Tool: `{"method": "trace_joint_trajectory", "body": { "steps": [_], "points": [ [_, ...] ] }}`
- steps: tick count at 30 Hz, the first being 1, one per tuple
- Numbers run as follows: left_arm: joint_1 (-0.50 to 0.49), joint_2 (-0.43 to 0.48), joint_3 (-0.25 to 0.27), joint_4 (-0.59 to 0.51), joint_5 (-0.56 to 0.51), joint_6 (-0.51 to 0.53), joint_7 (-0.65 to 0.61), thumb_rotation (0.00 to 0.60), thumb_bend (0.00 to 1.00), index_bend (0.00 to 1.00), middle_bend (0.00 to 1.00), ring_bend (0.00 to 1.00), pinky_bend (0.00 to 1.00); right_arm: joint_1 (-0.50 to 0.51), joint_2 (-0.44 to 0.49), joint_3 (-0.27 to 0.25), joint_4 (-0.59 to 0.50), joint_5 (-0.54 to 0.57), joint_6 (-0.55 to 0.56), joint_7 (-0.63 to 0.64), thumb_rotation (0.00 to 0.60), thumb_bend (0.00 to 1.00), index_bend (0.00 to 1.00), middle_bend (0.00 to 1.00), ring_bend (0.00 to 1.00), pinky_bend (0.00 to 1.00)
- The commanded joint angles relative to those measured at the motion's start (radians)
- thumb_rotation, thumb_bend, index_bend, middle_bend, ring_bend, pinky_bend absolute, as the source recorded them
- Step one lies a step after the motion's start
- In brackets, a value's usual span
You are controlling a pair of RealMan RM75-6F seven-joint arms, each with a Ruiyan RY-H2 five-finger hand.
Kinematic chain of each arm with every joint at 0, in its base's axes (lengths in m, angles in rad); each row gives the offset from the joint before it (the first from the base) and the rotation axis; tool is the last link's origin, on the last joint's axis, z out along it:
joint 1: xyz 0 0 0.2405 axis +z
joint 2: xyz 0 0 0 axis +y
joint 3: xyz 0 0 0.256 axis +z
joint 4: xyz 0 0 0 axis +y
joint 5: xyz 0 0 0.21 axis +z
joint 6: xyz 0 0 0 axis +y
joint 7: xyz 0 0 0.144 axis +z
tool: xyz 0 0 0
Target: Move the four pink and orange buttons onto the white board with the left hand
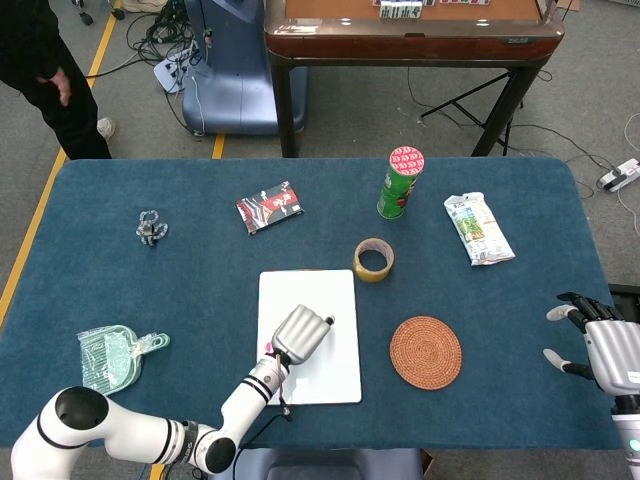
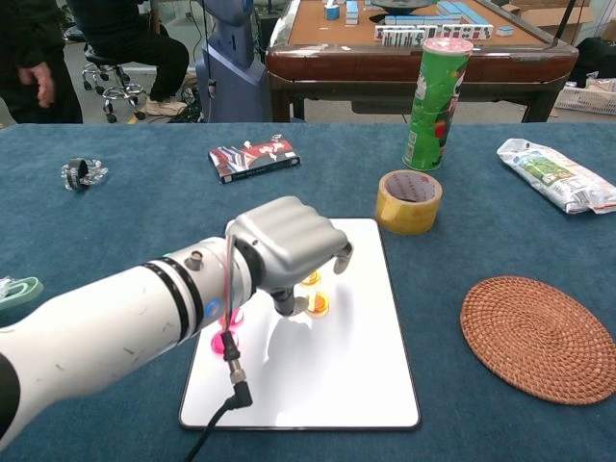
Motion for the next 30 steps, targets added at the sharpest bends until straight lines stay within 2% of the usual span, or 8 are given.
{"method": "trace_joint_trajectory", "body": {
  "steps": [1, 9, 14, 16, 18, 21, 24, 30],
  "points": [
    [0.009, 0.011, 0.002, -0.017, 0.006, 0.012, -0.006, 0.6, 0.36, 0.36, 1.0, 1.0, 1.0, 0.0, 0.0, 0.0, 0.0, 0.0, -0.001, 0.001, 0.6, 0.01, 0.4, 0.26, 0.24, 0.32],
    [0.076, 0.123, 0.053, -0.163, 0.07, 0.105, -0.027, 0.6, 0.36, 0.36, 1.0, 0.99, 1.0, 0.001, 0.0, -0.002, -0.003, -0.001, -0.003, -0.005, 0.6, 0.01, 0.4, 0.26, 0.24, 0.32],
    [0.134, 0.224, 0.104, -0.254, 0.133, 0.165, -0.055, 0.6, 0.36, 0.35, 0.99, 0.9, 1.0, 0.002, -0.004, -0.003, -0.005, 0.001, -0.007, -0.018, 0.6, 0.01, 0.4, 0.26, 0.24, 0.32],
    [0.169, 0.28, 0.138, -0.282, 0.178, 0.197, -0.084, 0.6, 0.36, 0.34, 0.94, 0.84, 1.0, 0.002, -0.006, -0.003, -0.006, 0.003, -0.009, -0.025, 0.6, 0.01, 0.4, 0.26, 0.24, 0.32],
    [0.207, 0.332, 0.169, -0.302, 0.223, 0.224, -0.128, 0.6, 0.36, 0.34, 0.82, 0.75, 0.98, 0.003, -0.009, -0.003, -0.006, 0.006, -0.012, -0.032, 0.6, 0.01, 0.4, 0.26, 0.24, 0.32],
    [0.266, 0.407, 0.213, -0.321, 0.284, 0.26, -0.205, 0.6, 0.36, 0.33, 0.65, 0.64, 0.9, 0.005, -0.011, -0.002, -0.007, 0.01, -0.017, -0.04, 0.6, 0.01, 0.4, 0.26, 0.24, 0.32],
    [0.317, 0.486, 0.25, -0.341, 0.321, 0.275, -0.282, 0.6, 0.36, 0.33, 0.55, 0.54, 0.83, 0.006, -0.014, -0.001, -0.008, 0.014, -0.019, -0.049, 0.6, 0.01, 0.4, 0.26, 0.24, 0.32],
    [0.412, 0.603, 0.312, -0.316, 0.447, 0.337, -0.387, 0.6, 0.36, 0.33, 0.48, 0.45, 0.7, 0.007, -0.021, -0.001, -0.009, 0.021, -0.023, -0.071, 0.6, 0.01, 0.4, 0.26, 0.24, 0.32]
  ]
}}
